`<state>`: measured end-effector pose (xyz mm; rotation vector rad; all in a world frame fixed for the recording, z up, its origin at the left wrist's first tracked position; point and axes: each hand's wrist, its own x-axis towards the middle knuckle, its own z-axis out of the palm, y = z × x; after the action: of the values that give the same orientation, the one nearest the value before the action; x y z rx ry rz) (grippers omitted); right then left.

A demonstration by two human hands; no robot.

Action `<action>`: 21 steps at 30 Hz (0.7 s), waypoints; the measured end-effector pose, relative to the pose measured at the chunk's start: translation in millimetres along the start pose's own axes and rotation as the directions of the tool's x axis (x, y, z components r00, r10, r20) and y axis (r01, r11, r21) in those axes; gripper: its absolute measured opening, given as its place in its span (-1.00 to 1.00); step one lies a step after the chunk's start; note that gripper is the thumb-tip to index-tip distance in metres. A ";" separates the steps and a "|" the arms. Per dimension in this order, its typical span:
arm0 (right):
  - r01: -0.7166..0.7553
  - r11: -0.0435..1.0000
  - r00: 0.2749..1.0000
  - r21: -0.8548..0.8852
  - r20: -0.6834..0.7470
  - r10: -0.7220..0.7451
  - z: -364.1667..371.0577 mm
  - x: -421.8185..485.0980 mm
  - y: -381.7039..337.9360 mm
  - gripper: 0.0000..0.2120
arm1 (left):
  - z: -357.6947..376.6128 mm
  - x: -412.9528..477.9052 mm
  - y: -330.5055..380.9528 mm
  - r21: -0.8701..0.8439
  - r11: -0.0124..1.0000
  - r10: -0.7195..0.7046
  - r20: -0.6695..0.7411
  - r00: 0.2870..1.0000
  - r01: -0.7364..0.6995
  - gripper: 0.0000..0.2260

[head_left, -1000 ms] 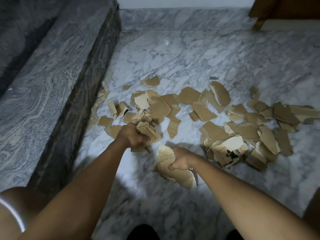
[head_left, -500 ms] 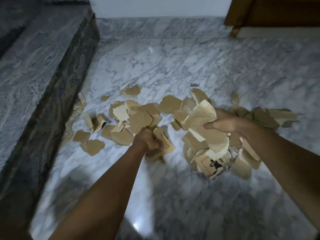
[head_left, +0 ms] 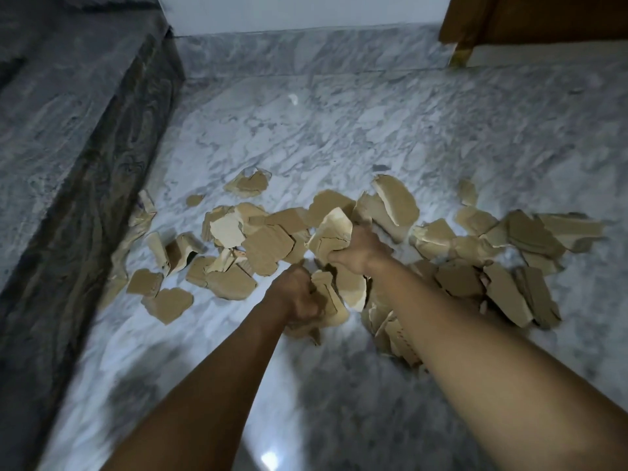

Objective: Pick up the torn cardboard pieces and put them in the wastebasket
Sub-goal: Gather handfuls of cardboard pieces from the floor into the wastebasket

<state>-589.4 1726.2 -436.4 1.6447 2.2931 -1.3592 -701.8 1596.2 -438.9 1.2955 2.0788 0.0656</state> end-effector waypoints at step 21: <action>-0.100 0.995 0.991 0.011 -0.086 0.100 -24.3 0.9 -2.6 -0.38 | 1.0 -9.4 14.5 0.034 0.998 -0.057 0.101 0.993 0.054 -0.66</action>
<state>-580.9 1742.3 -420.1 1.8287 2.2181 -1.3014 -687.4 1595.6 -429.4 1.2332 2.0346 -0.0568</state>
